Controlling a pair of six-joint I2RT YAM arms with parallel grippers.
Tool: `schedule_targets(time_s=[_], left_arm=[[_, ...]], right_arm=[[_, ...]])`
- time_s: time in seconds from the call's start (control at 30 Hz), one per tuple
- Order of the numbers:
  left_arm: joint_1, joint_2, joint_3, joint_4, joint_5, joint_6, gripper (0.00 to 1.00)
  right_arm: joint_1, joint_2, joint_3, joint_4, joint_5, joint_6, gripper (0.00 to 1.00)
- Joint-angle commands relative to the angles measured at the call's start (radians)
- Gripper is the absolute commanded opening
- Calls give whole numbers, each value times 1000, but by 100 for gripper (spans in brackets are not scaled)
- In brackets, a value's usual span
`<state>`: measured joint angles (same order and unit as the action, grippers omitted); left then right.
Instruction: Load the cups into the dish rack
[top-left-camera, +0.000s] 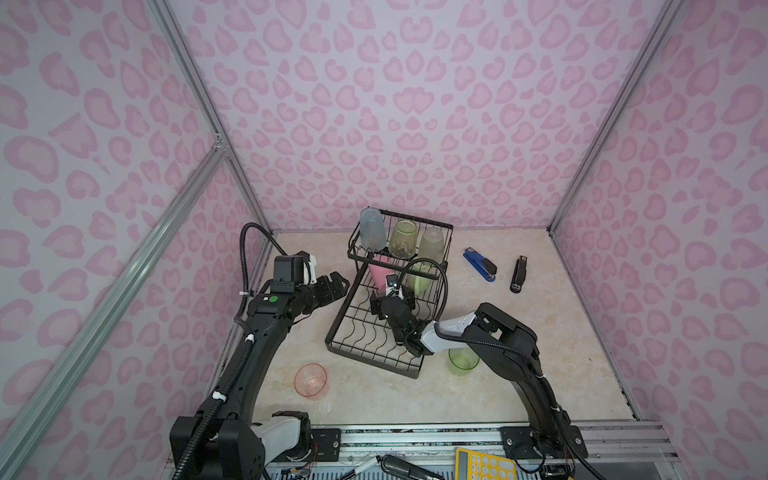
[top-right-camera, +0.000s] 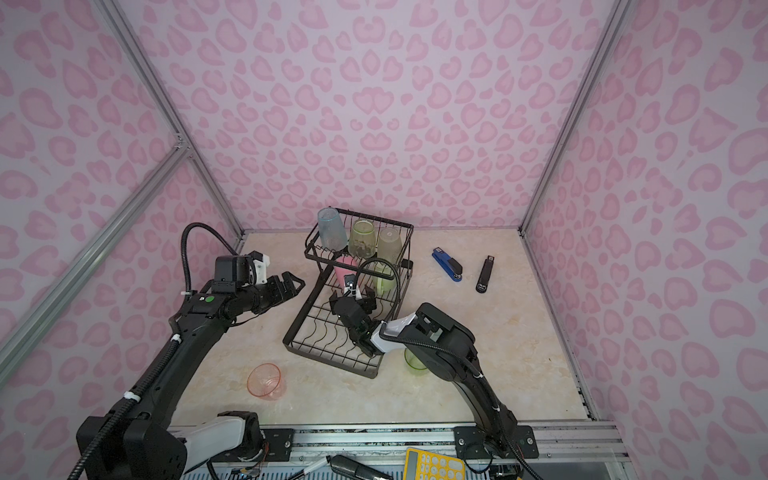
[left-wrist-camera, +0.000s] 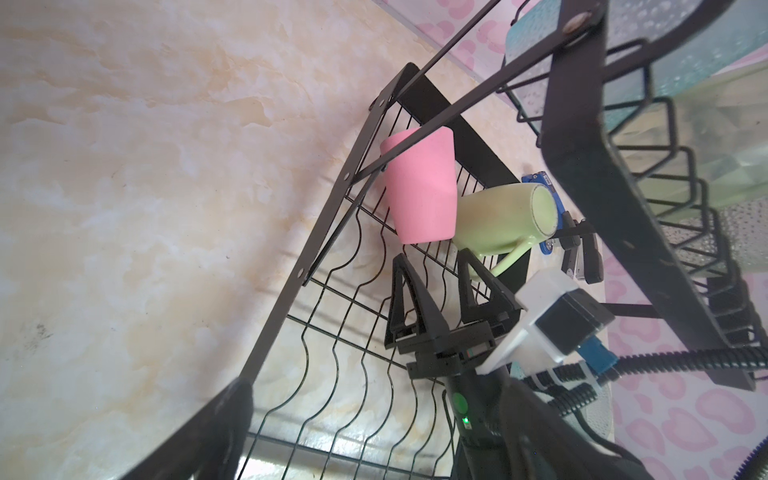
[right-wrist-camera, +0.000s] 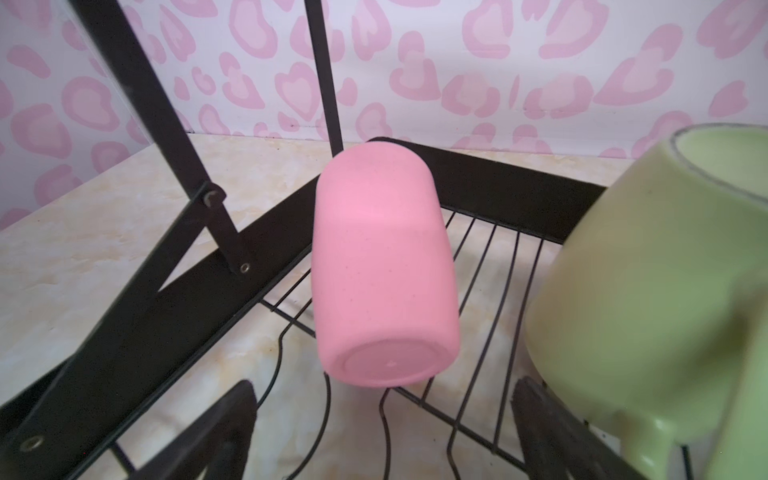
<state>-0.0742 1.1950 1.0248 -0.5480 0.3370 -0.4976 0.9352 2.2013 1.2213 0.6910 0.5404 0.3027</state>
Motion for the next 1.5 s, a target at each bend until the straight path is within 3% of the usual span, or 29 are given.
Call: schedule_targets(time_s=[0.0,0.77,1.2,1.47], left_arm=[[2,-8,-5,21,10,-2,95],[1,-2,-5,23,9,-2,95],[3,2,-4,23,11,-4,95],[3,-2,-6,26,16,-4,95]], right_arm=[[-15,20,-3,29,-74,-3,95],[-40,61,53,18,-255,-75,91],[-20,55,75,30,-43,32,93],[-21,65,91,43,-12,111,94]])
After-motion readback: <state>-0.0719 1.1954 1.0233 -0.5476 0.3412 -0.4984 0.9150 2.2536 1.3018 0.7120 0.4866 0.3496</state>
